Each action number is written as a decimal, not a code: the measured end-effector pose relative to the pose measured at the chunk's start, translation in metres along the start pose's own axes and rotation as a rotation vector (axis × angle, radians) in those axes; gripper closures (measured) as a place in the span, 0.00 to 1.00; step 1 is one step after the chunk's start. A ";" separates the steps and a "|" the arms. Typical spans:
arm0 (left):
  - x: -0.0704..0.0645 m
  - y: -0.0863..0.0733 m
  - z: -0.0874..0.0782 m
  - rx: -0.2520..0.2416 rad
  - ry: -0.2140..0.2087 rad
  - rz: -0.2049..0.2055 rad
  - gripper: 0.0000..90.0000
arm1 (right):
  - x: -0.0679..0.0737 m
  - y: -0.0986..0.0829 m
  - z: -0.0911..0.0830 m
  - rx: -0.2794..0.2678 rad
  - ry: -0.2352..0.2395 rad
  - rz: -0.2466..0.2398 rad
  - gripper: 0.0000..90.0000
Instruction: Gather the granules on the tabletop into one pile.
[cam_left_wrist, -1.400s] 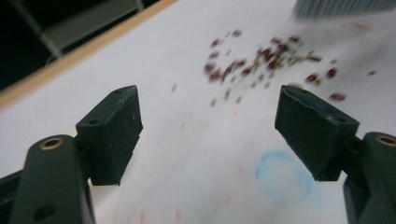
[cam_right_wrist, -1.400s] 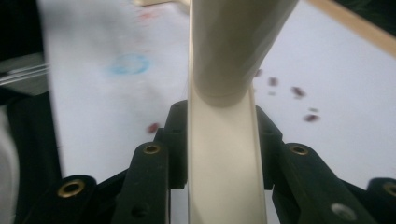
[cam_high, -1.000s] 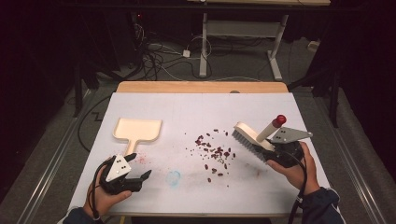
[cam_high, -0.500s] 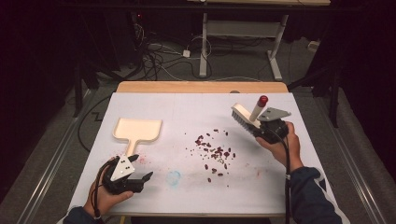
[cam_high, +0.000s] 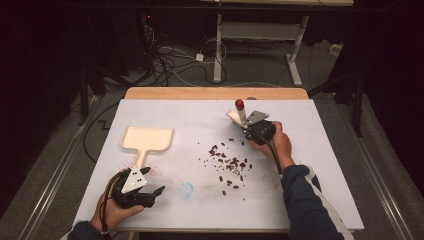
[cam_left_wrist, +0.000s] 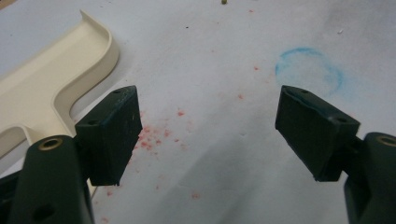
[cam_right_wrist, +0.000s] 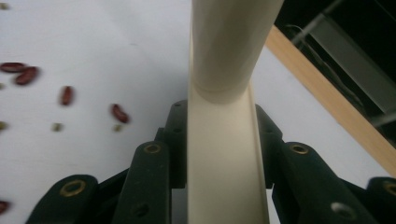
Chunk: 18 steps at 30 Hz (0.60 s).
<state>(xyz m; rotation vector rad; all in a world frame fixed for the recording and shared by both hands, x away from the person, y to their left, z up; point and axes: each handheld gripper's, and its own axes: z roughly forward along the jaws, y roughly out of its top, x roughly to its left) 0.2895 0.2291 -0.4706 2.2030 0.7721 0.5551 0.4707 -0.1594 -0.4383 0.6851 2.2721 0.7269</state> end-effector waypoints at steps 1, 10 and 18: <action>0.000 0.000 0.000 -0.002 -0.003 -0.002 0.24 | 0.007 0.001 0.000 -0.004 0.005 -0.017 0.75; -0.003 0.001 -0.003 0.000 0.004 0.001 0.23 | 0.053 -0.013 -0.021 -0.126 0.164 -0.164 0.75; -0.004 0.002 -0.002 0.004 0.001 0.003 0.23 | 0.067 -0.036 -0.057 -0.177 0.251 -0.222 0.75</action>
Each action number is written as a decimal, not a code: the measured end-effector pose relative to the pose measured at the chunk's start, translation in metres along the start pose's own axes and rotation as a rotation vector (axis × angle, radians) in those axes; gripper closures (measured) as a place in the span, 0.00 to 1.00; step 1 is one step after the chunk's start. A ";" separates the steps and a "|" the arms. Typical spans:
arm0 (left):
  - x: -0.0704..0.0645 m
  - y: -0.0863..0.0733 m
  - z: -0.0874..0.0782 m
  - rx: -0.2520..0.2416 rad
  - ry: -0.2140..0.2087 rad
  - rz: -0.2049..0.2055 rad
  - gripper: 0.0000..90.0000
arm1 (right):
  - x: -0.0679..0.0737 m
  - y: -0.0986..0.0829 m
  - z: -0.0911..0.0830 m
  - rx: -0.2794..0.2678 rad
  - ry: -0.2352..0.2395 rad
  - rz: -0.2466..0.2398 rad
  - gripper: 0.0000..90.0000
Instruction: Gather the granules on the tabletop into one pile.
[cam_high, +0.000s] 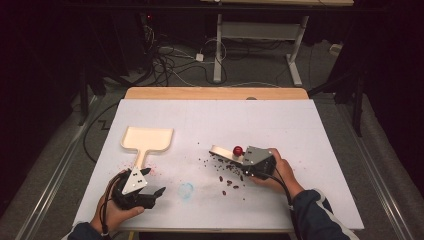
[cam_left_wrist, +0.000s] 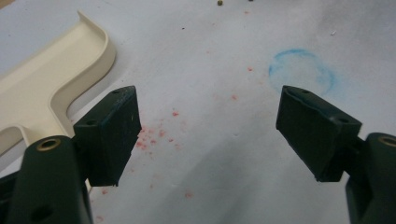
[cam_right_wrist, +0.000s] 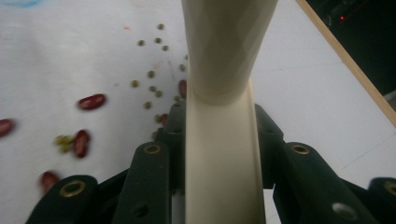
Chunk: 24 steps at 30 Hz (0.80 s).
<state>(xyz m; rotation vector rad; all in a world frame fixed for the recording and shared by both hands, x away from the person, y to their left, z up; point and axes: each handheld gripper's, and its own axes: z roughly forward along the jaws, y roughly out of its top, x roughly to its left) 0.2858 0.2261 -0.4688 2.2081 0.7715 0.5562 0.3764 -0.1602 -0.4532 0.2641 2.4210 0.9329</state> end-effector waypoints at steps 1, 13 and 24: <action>0.000 0.000 0.000 0.001 0.001 0.001 0.23 | 0.002 -0.002 -0.004 -0.007 0.015 0.000 0.75; -0.002 0.002 0.002 0.003 -0.010 0.002 0.23 | -0.012 0.003 -0.025 -0.028 -0.015 -0.008 0.75; -0.001 0.002 0.005 0.007 -0.024 -0.012 0.23 | -0.053 0.050 0.028 -0.016 -0.099 -0.014 0.75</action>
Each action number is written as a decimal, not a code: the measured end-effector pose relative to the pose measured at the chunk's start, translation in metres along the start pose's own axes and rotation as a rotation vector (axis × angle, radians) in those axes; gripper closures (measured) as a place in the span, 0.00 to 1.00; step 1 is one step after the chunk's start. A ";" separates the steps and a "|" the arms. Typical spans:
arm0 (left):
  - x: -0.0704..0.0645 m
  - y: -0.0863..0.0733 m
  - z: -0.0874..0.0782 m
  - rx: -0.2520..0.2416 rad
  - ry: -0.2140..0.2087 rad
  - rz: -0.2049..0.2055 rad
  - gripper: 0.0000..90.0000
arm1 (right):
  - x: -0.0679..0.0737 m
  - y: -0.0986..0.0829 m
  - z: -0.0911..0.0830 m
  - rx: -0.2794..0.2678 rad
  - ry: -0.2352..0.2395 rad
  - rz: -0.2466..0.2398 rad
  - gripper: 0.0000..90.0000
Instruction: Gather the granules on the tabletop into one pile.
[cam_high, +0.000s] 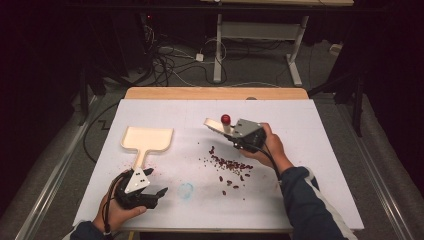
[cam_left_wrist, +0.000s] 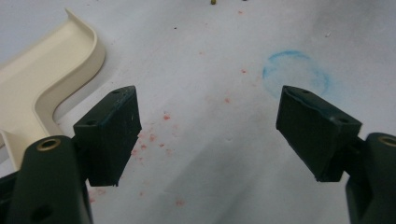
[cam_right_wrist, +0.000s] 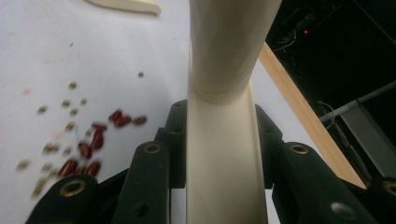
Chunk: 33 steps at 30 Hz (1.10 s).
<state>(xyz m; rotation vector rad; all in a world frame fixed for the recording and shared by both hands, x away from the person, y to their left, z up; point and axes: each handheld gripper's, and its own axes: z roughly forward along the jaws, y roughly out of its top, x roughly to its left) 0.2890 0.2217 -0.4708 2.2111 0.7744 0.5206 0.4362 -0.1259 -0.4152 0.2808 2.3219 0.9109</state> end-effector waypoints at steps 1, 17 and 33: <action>0.000 0.000 0.000 0.001 0.000 -0.004 0.23 | 0.000 0.004 0.009 -0.002 0.006 0.001 0.75; -0.002 -0.004 0.000 0.013 -0.004 -0.003 0.24 | 0.046 0.006 0.040 -0.001 0.196 -0.147 0.75; -0.007 0.002 0.003 0.015 -0.016 0.024 0.24 | 0.050 -0.040 -0.034 -0.063 0.284 -0.157 0.75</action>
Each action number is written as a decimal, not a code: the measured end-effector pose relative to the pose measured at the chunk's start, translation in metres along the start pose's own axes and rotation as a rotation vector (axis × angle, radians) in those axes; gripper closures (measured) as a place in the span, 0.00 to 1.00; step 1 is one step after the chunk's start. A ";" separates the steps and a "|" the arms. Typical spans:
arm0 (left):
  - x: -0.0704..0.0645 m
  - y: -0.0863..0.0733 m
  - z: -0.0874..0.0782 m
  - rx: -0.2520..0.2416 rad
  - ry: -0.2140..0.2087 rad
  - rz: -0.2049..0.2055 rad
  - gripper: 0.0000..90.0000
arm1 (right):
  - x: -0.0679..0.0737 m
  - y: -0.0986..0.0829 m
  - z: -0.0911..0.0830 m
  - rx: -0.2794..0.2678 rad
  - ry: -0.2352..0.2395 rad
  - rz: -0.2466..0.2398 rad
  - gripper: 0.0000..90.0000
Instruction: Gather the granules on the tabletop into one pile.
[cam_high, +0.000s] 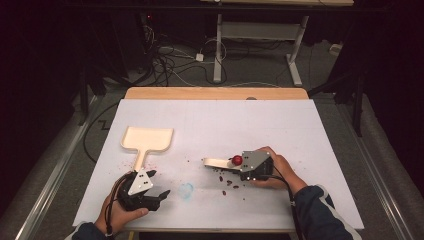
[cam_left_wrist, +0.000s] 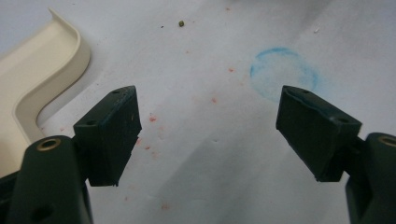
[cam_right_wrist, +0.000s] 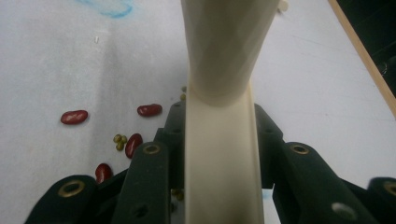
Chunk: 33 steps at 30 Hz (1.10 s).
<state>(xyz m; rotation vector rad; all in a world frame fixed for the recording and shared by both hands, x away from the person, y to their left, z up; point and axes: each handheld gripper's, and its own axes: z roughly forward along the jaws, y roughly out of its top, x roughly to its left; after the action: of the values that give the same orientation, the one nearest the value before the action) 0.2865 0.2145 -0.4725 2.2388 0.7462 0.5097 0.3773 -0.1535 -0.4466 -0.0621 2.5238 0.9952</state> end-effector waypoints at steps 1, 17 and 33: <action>0.000 0.000 0.000 0.000 0.000 0.000 0.24 | 0.000 -0.001 -0.002 -0.006 -0.008 0.004 0.75; 0.002 0.000 -0.008 -0.024 0.018 -0.003 0.23 | -0.011 0.034 -0.044 -0.159 -0.126 0.556 0.75; 0.002 -0.003 -0.007 -0.012 0.004 0.014 0.24 | 0.018 0.064 0.059 -0.124 -0.045 1.003 0.75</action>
<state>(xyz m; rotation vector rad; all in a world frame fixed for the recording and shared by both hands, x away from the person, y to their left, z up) 0.2826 0.2211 -0.4695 2.2341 0.7287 0.5239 0.3706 -0.0653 -0.4514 1.2692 2.4020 1.4471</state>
